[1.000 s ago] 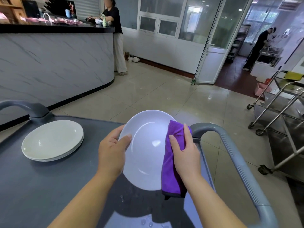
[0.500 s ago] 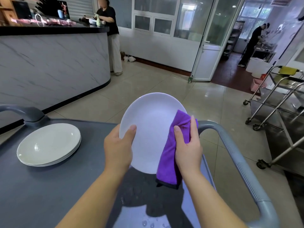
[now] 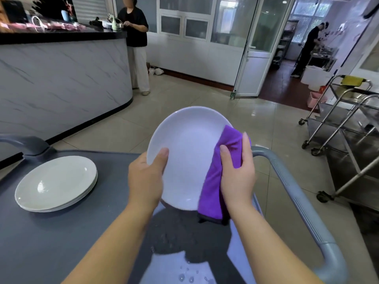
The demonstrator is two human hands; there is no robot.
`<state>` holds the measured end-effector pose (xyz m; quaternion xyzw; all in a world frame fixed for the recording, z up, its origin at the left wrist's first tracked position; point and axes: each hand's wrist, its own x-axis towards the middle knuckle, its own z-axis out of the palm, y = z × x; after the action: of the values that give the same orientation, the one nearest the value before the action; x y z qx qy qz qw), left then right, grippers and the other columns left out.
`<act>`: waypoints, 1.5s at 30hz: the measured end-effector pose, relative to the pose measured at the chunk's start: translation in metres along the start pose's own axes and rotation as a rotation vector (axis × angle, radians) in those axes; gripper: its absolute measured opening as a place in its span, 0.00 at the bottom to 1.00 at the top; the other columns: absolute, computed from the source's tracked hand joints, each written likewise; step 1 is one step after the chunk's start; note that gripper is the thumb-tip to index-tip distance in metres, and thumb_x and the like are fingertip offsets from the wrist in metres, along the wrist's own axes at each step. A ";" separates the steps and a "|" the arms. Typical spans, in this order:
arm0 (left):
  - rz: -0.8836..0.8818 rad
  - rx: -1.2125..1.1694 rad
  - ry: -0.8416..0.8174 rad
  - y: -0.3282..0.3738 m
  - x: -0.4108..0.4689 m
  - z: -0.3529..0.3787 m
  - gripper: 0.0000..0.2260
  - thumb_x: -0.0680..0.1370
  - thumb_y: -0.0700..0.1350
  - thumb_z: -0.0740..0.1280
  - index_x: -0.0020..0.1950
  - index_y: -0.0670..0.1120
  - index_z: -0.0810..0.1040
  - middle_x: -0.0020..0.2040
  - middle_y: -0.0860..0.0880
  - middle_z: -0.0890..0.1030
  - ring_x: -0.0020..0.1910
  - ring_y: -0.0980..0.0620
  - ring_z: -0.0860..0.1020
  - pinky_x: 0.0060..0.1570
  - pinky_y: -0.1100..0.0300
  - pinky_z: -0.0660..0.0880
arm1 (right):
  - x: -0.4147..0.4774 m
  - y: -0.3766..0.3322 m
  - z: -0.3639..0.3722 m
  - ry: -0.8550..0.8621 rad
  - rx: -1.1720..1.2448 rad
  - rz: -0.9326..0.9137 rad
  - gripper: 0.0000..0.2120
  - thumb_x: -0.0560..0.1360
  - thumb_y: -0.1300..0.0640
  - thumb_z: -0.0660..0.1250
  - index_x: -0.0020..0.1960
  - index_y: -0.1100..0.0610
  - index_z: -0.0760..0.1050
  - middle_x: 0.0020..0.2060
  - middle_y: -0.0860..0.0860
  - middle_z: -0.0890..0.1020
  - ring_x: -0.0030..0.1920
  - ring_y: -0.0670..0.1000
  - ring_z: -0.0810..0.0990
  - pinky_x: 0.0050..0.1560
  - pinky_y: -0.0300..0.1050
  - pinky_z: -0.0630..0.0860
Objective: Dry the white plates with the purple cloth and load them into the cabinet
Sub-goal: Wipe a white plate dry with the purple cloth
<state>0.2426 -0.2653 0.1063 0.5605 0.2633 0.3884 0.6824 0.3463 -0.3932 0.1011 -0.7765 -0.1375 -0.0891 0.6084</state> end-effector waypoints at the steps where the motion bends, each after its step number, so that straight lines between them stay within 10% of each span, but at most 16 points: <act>1: 0.013 -0.027 0.004 0.000 -0.005 0.003 0.06 0.76 0.48 0.70 0.39 0.50 0.83 0.36 0.54 0.85 0.37 0.53 0.83 0.35 0.57 0.79 | -0.007 0.006 0.006 0.027 0.079 0.079 0.29 0.77 0.43 0.64 0.75 0.38 0.58 0.59 0.35 0.70 0.57 0.39 0.69 0.54 0.34 0.64; 5: -0.008 -0.002 -0.176 -0.002 -0.013 0.000 0.02 0.76 0.46 0.70 0.47 0.49 0.80 0.39 0.56 0.85 0.38 0.57 0.83 0.34 0.64 0.77 | -0.006 0.013 0.005 -0.016 0.102 0.092 0.29 0.77 0.44 0.65 0.75 0.42 0.61 0.61 0.35 0.71 0.59 0.41 0.71 0.56 0.37 0.66; 9: -0.094 -0.081 -0.368 0.007 -0.001 -0.017 0.22 0.61 0.54 0.73 0.52 0.46 0.81 0.44 0.50 0.85 0.41 0.51 0.83 0.36 0.60 0.77 | 0.016 -0.004 -0.017 -0.197 -0.036 -0.059 0.29 0.75 0.45 0.68 0.74 0.40 0.63 0.55 0.27 0.68 0.58 0.33 0.67 0.57 0.30 0.62; 13: -0.094 -0.095 -0.169 0.014 0.011 -0.016 0.04 0.75 0.47 0.71 0.49 0.50 0.81 0.45 0.49 0.85 0.47 0.42 0.83 0.45 0.44 0.79 | 0.018 -0.017 -0.020 -0.188 -0.158 -0.212 0.29 0.75 0.44 0.68 0.72 0.35 0.62 0.51 0.38 0.73 0.51 0.34 0.69 0.51 0.26 0.63; 16: 0.006 -0.106 -0.019 0.011 -0.001 -0.003 0.07 0.79 0.41 0.66 0.42 0.49 0.81 0.37 0.52 0.85 0.39 0.48 0.82 0.40 0.49 0.80 | 0.002 -0.013 -0.007 -0.010 -0.045 -0.118 0.29 0.76 0.43 0.67 0.73 0.35 0.60 0.52 0.27 0.69 0.50 0.28 0.68 0.48 0.20 0.62; 21: -0.018 -0.155 -0.196 -0.004 -0.021 -0.001 0.07 0.75 0.44 0.71 0.53 0.49 0.79 0.45 0.53 0.86 0.45 0.52 0.84 0.39 0.61 0.79 | -0.019 0.010 0.006 0.009 0.111 0.072 0.28 0.77 0.42 0.64 0.74 0.43 0.61 0.65 0.40 0.75 0.61 0.44 0.75 0.59 0.41 0.71; 25: -0.092 -0.128 -0.392 0.005 -0.004 -0.024 0.23 0.63 0.53 0.73 0.55 0.45 0.80 0.49 0.46 0.85 0.45 0.47 0.83 0.39 0.56 0.78 | 0.006 -0.004 -0.021 -0.166 -0.037 -0.064 0.28 0.75 0.46 0.68 0.73 0.41 0.65 0.57 0.29 0.72 0.58 0.35 0.70 0.55 0.28 0.64; 28: -0.115 -0.081 -0.267 0.012 0.006 -0.022 0.13 0.69 0.52 0.74 0.51 0.49 0.81 0.46 0.49 0.85 0.47 0.44 0.82 0.43 0.51 0.78 | 0.014 -0.022 -0.028 -0.261 -0.251 -0.212 0.28 0.74 0.43 0.68 0.72 0.33 0.61 0.52 0.40 0.74 0.52 0.40 0.70 0.49 0.32 0.64; 35: 0.007 -0.140 -0.016 0.009 -0.014 0.001 0.07 0.79 0.46 0.67 0.42 0.50 0.81 0.38 0.54 0.85 0.38 0.53 0.82 0.38 0.55 0.78 | -0.026 -0.008 0.004 0.118 0.144 0.029 0.28 0.77 0.45 0.66 0.74 0.41 0.61 0.53 0.31 0.70 0.53 0.36 0.70 0.53 0.30 0.64; 41: -0.130 -0.062 -0.391 0.009 0.001 -0.027 0.20 0.64 0.54 0.74 0.49 0.43 0.81 0.45 0.45 0.85 0.43 0.45 0.83 0.41 0.53 0.78 | 0.000 -0.009 -0.021 -0.109 -0.056 -0.083 0.27 0.75 0.46 0.69 0.72 0.43 0.66 0.60 0.34 0.75 0.61 0.40 0.73 0.60 0.37 0.68; 45: -0.018 0.093 -0.257 0.017 0.012 -0.025 0.09 0.69 0.53 0.73 0.43 0.49 0.82 0.38 0.51 0.84 0.38 0.47 0.81 0.39 0.51 0.77 | 0.007 -0.028 -0.029 -0.261 -0.355 -0.298 0.29 0.73 0.42 0.69 0.71 0.33 0.64 0.52 0.42 0.74 0.51 0.42 0.70 0.49 0.39 0.65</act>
<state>0.2261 -0.2401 0.1180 0.6344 0.1967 0.2946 0.6871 0.3450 -0.4145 0.1366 -0.8472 -0.3098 -0.0995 0.4200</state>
